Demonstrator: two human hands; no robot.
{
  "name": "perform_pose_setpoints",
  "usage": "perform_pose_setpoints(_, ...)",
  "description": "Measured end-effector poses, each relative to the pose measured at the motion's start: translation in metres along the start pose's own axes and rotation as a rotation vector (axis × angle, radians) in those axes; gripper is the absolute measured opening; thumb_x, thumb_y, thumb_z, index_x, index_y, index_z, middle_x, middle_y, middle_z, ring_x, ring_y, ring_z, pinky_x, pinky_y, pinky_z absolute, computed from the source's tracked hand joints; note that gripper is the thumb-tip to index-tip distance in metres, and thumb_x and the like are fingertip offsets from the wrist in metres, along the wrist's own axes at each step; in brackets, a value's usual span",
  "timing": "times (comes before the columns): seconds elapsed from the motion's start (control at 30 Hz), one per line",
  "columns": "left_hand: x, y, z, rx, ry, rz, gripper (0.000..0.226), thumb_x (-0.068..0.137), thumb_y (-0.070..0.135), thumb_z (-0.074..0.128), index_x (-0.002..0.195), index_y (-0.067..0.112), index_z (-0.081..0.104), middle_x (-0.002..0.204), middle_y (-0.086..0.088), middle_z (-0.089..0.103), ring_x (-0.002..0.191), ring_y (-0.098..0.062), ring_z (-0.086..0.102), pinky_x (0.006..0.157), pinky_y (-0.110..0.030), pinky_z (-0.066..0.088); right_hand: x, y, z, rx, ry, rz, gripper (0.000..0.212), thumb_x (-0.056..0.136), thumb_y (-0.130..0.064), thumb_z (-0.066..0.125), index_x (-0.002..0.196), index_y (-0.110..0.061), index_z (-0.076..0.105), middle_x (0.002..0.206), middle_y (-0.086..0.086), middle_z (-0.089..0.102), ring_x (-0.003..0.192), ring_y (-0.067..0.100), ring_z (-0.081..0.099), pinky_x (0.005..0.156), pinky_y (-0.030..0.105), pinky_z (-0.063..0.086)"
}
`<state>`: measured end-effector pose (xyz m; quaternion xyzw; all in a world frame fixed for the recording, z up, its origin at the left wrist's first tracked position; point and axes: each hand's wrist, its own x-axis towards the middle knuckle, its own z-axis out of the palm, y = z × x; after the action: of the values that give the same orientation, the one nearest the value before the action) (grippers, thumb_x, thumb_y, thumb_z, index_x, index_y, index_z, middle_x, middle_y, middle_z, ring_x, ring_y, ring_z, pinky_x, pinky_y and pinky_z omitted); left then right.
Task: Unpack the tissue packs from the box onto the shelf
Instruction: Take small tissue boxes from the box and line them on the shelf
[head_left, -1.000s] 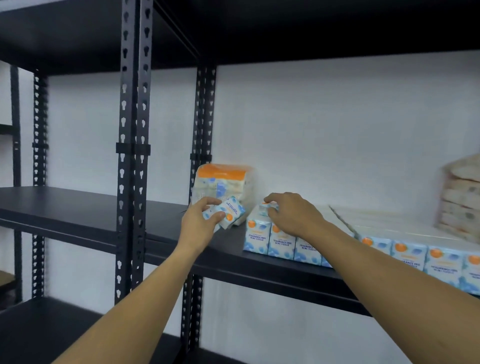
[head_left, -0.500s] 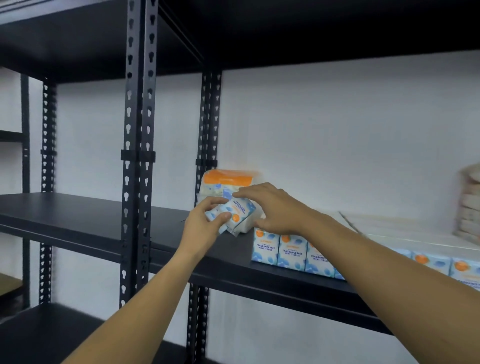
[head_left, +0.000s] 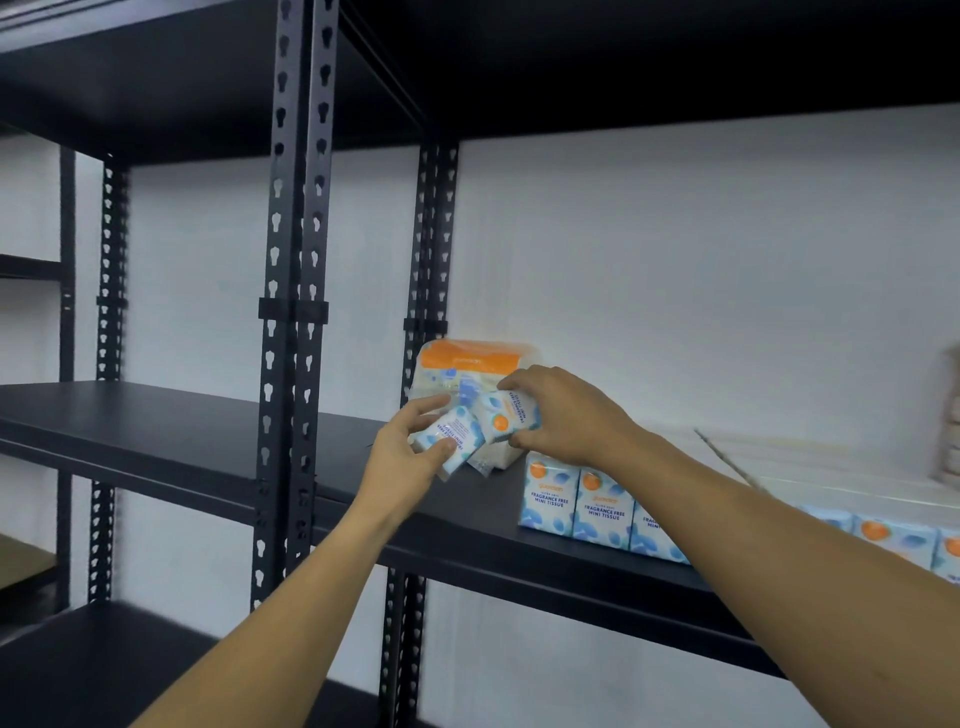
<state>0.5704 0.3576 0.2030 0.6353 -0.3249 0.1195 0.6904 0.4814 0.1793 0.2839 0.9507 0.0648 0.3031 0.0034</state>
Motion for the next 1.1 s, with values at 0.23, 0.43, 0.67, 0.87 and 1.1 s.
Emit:
perform_pose_setpoints(0.23, 0.000, -0.014, 0.000, 0.061, 0.020, -0.058, 0.046, 0.089, 0.000, 0.065, 0.123, 0.030, 0.057, 0.113, 0.006, 0.060, 0.098, -0.012, 0.064, 0.058, -0.020, 0.056, 0.004, -0.003, 0.007, -0.004, 0.073, 0.111, 0.056, 0.082, -0.051, 0.070, 0.126, -0.021, 0.057, 0.115, -0.002, 0.059, 0.100, 0.017, 0.056, 0.080, 0.034, 0.050)
perform_pose_setpoints(0.43, 0.015, -0.014, -0.008, 0.250, -0.176, -0.095, 0.050, 0.087, 0.009, 0.064, 0.126, 0.038, 0.053, 0.130, 0.002, 0.059, 0.109, -0.014, 0.064, 0.093, -0.038, 0.055, 0.006, -0.010, 0.017, -0.035, 0.034, 0.162, 0.053, 0.082, -0.057, 0.067, 0.115, -0.017, 0.062, 0.105, 0.001, 0.057, 0.091, 0.019, 0.058, 0.077, 0.036, 0.053)
perform_pose_setpoints(0.67, 0.031, -0.007, -0.017, 0.400, -0.302, -0.220, 0.059, 0.090, 0.031, 0.066, 0.143, 0.035, 0.041, 0.139, 0.005, 0.051, 0.117, -0.018, 0.057, 0.105, -0.042, 0.044, 0.003, -0.009, 0.029, -0.005, -0.002, 0.196, 0.061, 0.087, -0.059, 0.060, 0.129, -0.015, 0.059, 0.124, 0.005, 0.063, 0.109, 0.025, 0.060, 0.095, 0.041, 0.047)
perform_pose_setpoints(0.87, 0.030, -0.008, -0.012, 0.584, -0.154, -0.172, 0.032, 0.101, 0.028, 0.046, 0.133, 0.025, 0.053, 0.126, -0.006, 0.062, 0.103, -0.017, 0.057, 0.092, -0.031, 0.043, 0.001, -0.009, 0.037, -0.071, 0.005, 0.189, 0.057, 0.090, -0.062, 0.054, 0.128, -0.019, 0.057, 0.120, 0.003, 0.064, 0.104, 0.025, 0.060, 0.098, 0.043, 0.038)
perform_pose_setpoints(1.1, 0.014, -0.022, -0.011, 0.868, -0.131, -0.078, 0.027, 0.083, 0.045, 0.069, 0.105, 0.029, 0.067, 0.110, 0.000, 0.053, 0.105, -0.021, 0.055, 0.092, -0.040, 0.050, 0.000, -0.007, 0.044, -0.130, 0.024, 0.182, 0.058, 0.090, -0.065, 0.050, 0.126, -0.020, 0.058, 0.116, 0.002, 0.064, 0.100, 0.024, 0.061, 0.098, 0.043, 0.037)
